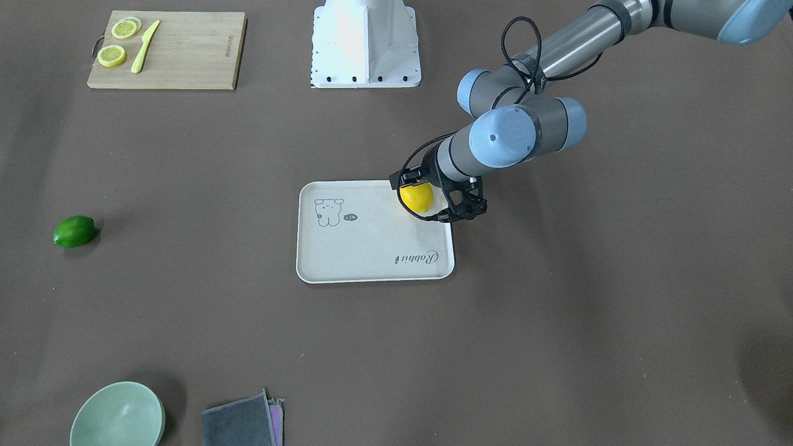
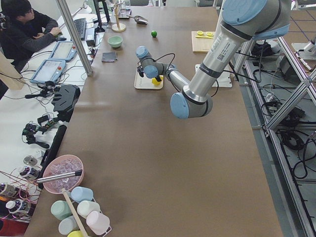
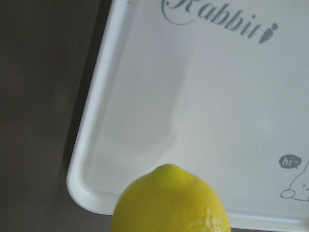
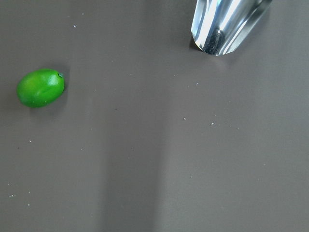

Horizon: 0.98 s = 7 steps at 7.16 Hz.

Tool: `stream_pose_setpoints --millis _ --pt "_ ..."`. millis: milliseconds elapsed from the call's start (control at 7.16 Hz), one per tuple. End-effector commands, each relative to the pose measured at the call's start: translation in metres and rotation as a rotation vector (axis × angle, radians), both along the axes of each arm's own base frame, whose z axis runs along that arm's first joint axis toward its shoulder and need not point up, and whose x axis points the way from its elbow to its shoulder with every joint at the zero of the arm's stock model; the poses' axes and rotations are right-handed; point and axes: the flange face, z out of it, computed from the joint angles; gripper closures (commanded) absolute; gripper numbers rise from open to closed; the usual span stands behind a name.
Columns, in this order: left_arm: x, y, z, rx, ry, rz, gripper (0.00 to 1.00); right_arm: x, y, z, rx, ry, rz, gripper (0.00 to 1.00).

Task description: Place all lemons on tray

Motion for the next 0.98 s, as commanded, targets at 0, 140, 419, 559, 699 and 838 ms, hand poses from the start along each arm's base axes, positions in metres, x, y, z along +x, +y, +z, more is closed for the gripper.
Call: stream_pose_setpoints --millis 0,140,419,559,699,838 --pt "-0.006 -0.006 0.000 -0.005 -0.005 -0.015 0.02 0.000 -0.001 -0.001 0.001 -0.003 0.001 0.00" --pt "-0.031 -0.029 0.002 -0.015 -0.005 -0.056 0.02 0.000 -0.002 -0.003 0.000 -0.005 0.004 0.00" --pt "-0.100 -0.081 0.032 -0.032 -0.033 -0.169 0.03 -0.003 -0.002 -0.008 -0.023 -0.048 0.025 0.00" --pt "-0.143 -0.107 0.052 -0.016 -0.045 -0.226 0.03 -0.004 -0.003 -0.017 -0.030 -0.053 0.042 0.00" --pt "-0.191 -0.126 0.079 0.064 -0.049 -0.240 0.03 -0.007 -0.004 -0.028 -0.042 -0.054 0.058 0.00" --pt "-0.215 -0.132 0.106 0.152 -0.053 -0.213 0.03 -0.015 -0.005 -0.045 -0.042 -0.054 0.065 0.00"
